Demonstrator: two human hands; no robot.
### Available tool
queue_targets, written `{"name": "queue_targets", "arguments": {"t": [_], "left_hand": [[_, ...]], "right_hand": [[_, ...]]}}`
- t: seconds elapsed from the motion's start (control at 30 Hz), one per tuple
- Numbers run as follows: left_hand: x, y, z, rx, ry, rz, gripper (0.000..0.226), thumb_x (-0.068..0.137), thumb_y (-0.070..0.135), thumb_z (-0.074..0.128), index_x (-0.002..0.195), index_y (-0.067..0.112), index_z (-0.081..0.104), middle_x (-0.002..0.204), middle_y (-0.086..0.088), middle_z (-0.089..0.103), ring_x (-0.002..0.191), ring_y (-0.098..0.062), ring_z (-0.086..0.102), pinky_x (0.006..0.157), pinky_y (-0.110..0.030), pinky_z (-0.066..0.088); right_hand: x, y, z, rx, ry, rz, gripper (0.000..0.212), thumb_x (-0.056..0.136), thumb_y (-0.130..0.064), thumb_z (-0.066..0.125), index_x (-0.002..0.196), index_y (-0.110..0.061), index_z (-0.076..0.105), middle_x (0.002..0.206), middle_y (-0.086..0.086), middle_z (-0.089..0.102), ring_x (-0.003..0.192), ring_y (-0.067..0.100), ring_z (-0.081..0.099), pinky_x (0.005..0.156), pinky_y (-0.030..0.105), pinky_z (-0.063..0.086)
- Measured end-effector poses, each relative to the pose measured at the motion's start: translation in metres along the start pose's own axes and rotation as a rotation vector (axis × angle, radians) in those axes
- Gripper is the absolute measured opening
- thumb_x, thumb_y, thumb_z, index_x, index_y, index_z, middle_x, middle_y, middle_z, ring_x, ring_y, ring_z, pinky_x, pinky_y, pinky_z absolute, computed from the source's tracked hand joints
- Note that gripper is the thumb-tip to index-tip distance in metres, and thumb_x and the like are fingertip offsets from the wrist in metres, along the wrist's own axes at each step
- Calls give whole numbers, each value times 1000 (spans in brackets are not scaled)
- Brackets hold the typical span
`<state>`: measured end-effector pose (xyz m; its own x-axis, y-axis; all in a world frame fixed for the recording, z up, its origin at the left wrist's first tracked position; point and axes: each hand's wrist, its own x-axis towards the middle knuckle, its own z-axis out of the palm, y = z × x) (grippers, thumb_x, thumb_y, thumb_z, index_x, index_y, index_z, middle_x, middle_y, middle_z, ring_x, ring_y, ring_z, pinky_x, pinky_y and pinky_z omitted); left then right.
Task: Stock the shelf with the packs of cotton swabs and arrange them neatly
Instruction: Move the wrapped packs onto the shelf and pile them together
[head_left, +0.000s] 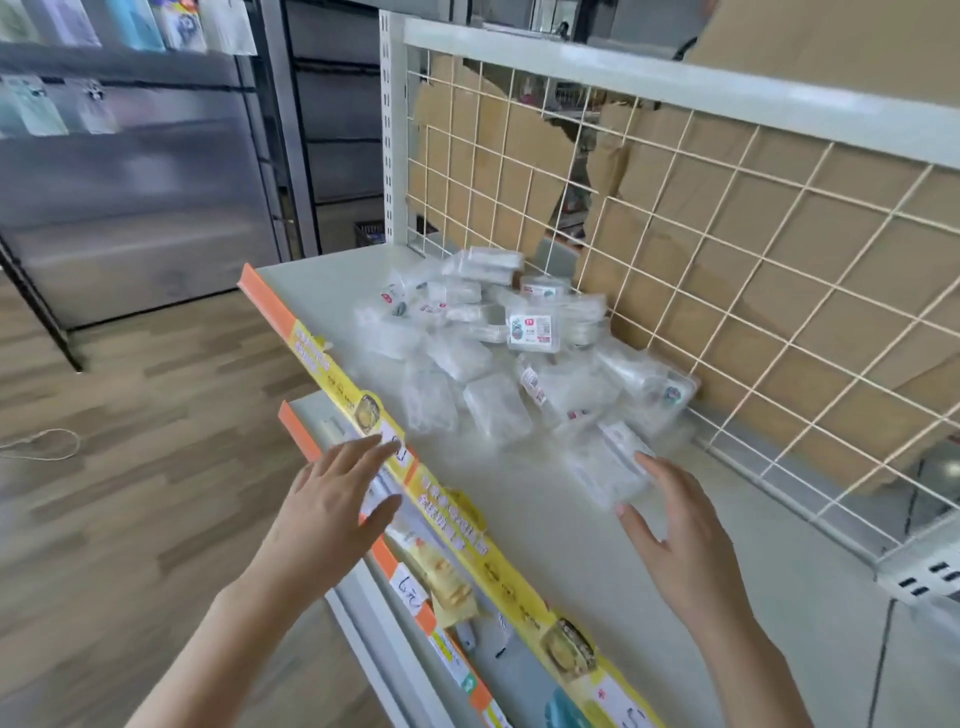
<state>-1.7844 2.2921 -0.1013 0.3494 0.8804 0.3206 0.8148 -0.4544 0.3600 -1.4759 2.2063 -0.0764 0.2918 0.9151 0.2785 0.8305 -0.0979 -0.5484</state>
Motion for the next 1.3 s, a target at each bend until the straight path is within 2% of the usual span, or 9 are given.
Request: {"name": "queue_targets", "arguments": {"t": [0.1,0.23,0.4,0.53,0.73,0.87,0.93,1.0,1.3], "left_hand": [[43,1,22,-57,-81,58,63,81,57,33,132,25,52,133,4,53,122,-24,50,96,-43,43],[96,16,46,-103,-95,175,56,82,52,39,131,25,49,134,0,52,122,-21,47,97,-41,43],[127,33,74,-95,-155,248,67,78,58,43,137,28,36,142,-5,43,127,-25,44,96,-39,43],[137,33,80,-4,-148,256,75,66,65,45,131,29,45,131,-3,54,107,-21,57,83,-33,51],[143,24,80,-38,-108,347,97,41,51,82,128,28,44,120,-6,58,100,-27,63,79,-36,52],[133,19,68,-163,-93,382,81,59,57,56,133,27,42,126,-8,52,108,-27,51,85,-41,49],[123,18,56,-219,-90,402,79,63,58,56,134,26,43,130,-7,49,111,-24,43,87,-42,48],[112,15,45,-269,-104,406,81,63,54,66,135,23,47,133,-8,47,113,-23,40,84,-45,50],[58,14,14,-402,-109,554,79,63,58,52,132,21,47,128,-13,49,105,-31,47,86,-47,47]], "right_hand": [[29,7,10,-12,40,176,58,89,-23,61,141,-14,39,144,8,41,133,25,36,104,42,35],[58,18,21,-57,-19,357,60,92,-37,52,144,-12,34,148,8,38,133,26,37,104,38,31],[66,24,32,-41,-70,443,42,89,-39,57,125,-18,50,121,1,59,104,24,57,79,31,39],[65,24,29,78,-14,441,34,79,-26,72,103,-29,49,104,-9,57,101,17,55,70,26,33],[44,5,22,65,126,415,58,79,-14,72,129,-27,46,115,-7,40,97,3,43,72,20,31],[4,-12,14,-3,256,426,65,78,-7,71,134,-26,44,117,-8,36,99,1,42,69,7,32],[-24,-22,7,-13,342,450,63,75,-5,73,130,-24,48,116,-7,38,94,-1,42,71,2,31],[-52,-33,4,-25,419,491,61,73,-5,75,127,-22,52,115,-6,41,88,-3,43,70,6,29],[-175,-82,2,-108,653,634,59,70,-7,80,123,-19,57,108,-3,47,85,9,48,70,22,34]]}}
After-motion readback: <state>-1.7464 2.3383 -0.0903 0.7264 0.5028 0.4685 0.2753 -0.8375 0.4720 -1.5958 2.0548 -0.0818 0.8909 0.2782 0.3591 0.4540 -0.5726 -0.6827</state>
